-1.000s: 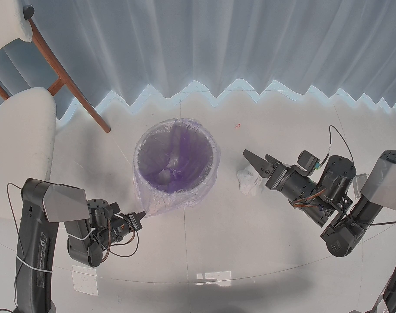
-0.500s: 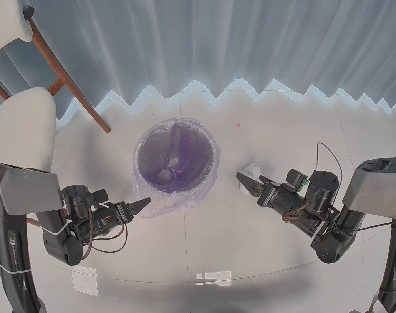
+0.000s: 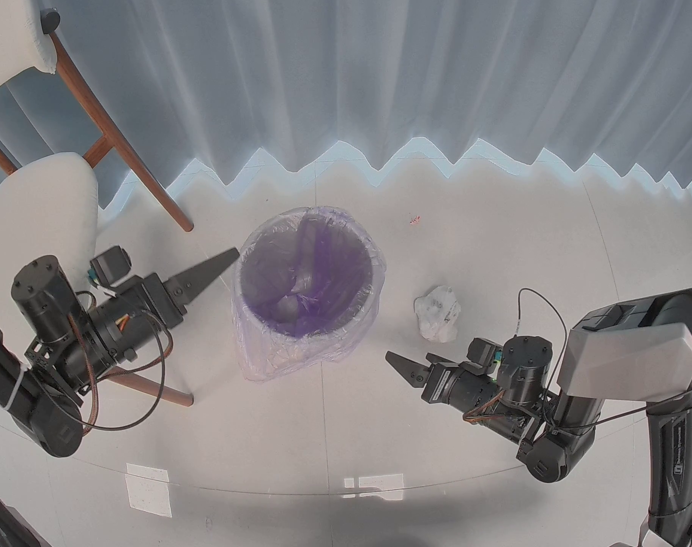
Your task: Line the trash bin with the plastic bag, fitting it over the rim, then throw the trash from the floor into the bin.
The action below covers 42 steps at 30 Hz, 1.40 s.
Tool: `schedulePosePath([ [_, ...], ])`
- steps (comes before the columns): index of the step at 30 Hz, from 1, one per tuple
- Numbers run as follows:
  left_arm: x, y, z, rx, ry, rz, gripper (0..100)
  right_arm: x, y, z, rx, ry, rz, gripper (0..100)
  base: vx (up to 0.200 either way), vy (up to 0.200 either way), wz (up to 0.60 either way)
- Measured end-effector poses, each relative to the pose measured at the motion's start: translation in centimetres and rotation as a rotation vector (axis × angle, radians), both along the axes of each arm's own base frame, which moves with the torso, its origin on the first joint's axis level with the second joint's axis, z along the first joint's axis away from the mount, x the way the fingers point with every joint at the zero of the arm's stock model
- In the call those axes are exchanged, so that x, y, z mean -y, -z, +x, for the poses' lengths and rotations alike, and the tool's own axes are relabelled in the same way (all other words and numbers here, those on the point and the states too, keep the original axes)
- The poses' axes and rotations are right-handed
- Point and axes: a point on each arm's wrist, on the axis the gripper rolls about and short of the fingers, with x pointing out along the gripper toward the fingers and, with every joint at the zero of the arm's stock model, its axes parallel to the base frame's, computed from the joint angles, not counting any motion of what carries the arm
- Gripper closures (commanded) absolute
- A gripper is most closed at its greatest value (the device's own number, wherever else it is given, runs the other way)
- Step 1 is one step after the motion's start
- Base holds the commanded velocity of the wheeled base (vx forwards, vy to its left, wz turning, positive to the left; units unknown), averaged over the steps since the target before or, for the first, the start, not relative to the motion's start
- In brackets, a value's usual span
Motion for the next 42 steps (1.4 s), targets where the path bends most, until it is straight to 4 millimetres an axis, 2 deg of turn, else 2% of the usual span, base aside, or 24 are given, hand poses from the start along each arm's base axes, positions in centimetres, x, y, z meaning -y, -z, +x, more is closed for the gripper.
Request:
schedulePosePath([
  [7, 1.0, -4.6, -3.0, 0.154, 0.076, -0.064, 0, -0.6, 1.6, -0.3, -0.044, -0.012, -0.016, 0, 0.000, 0.000, 0.00],
  [19, -0.3, -10.2, -9.5, 0.417, 0.173, -0.097, 0, -2.1, 3.0, 0.5, -0.041, -0.029, -0.014, 0, 0.000, 0.000, 0.00],
  [30, -1.9, -10.7, -14.7, 0.477, 0.210, -0.094, 0, -4.2, 3.2, 3.5, 0.035, -0.048, 0.026, 0, 0.000, 0.000, 0.00],
  [42, -2.2, -11.1, -16.0, 0.471, 0.211, -0.092, 0, -5.9, 4.4, 7.4, 0.006, -0.042, 0.013, 0, 0.000, 0.000, 0.00],
])
